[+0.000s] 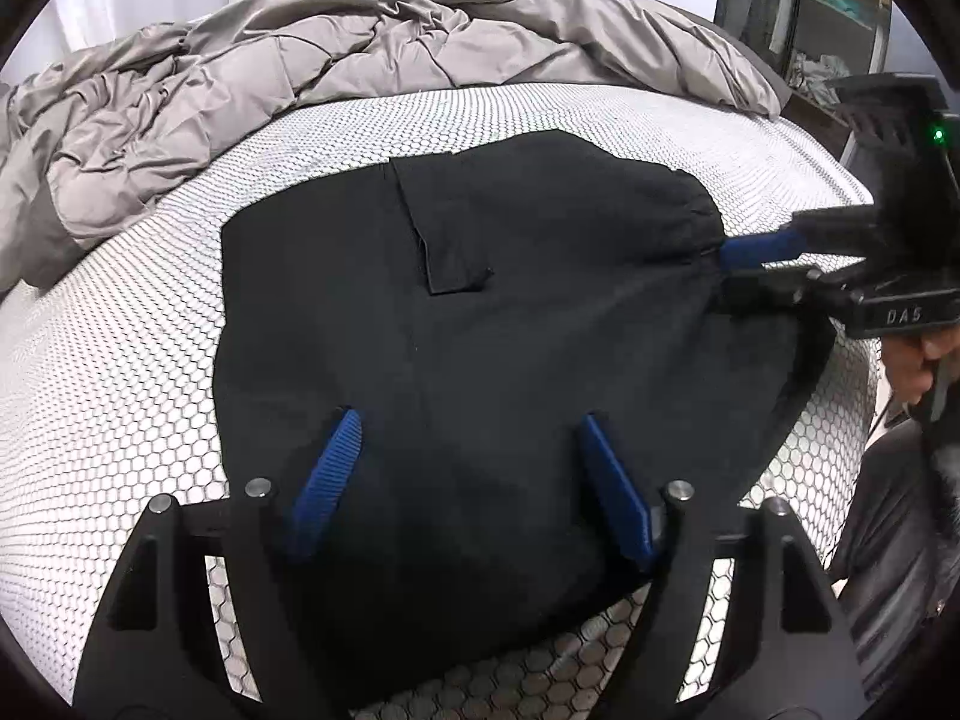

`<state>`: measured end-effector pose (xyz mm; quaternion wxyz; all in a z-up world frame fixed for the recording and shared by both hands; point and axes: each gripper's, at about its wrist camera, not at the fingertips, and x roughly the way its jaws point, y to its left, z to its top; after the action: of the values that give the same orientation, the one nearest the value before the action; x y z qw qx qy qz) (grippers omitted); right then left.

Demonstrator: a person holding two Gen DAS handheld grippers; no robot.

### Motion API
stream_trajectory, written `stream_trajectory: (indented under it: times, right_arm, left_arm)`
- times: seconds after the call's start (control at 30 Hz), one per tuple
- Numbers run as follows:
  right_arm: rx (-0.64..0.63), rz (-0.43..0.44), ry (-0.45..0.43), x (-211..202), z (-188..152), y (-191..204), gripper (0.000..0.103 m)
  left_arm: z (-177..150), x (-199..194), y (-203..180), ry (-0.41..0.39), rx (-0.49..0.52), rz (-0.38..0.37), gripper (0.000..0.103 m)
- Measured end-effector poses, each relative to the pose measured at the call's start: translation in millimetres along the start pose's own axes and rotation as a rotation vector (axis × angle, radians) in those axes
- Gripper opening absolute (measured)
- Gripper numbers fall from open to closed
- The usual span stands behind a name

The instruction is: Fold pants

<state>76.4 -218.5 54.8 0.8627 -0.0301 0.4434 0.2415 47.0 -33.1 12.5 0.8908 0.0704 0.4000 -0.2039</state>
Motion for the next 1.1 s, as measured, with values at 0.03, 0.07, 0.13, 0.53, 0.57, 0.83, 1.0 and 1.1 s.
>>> stream_trajectory:
  times: [0.03,0.07,0.13,0.53,0.57,0.83,1.0,1.1]
  right_arm:
    - [0.009,-0.003,-0.018,-3,1,0,0.045]
    - [0.016,-0.008,-0.033,-4,4,2,0.045]
    - [0.007,-0.024,-0.067,0,14,12,0.046]
    - [-0.050,-0.067,0.077,50,39,5,0.041]
    - [-0.051,-0.084,0.069,44,35,2,0.039]
    - [-0.026,-0.139,-0.095,14,42,14,0.045]
    - [0.000,-0.140,0.033,68,71,21,0.045]
    - [0.007,-0.159,0.116,85,67,14,0.045]
  left_arm:
    - [2,-4,1,-0.002,-0.010,0.005,0.073]
    - [8,-8,3,-0.015,-0.034,-0.001,0.073]
    - [18,-15,0,-0.066,-0.066,-0.019,0.073]
    - [41,39,28,0.051,-0.030,-0.002,0.074]
    - [39,37,30,0.052,-0.036,-0.001,0.076]
    - [49,-4,58,-0.092,-0.171,-0.054,0.078]
    - [62,36,70,0.015,-0.261,0.002,0.078]
    - [58,54,69,0.076,-0.243,0.044,0.081]
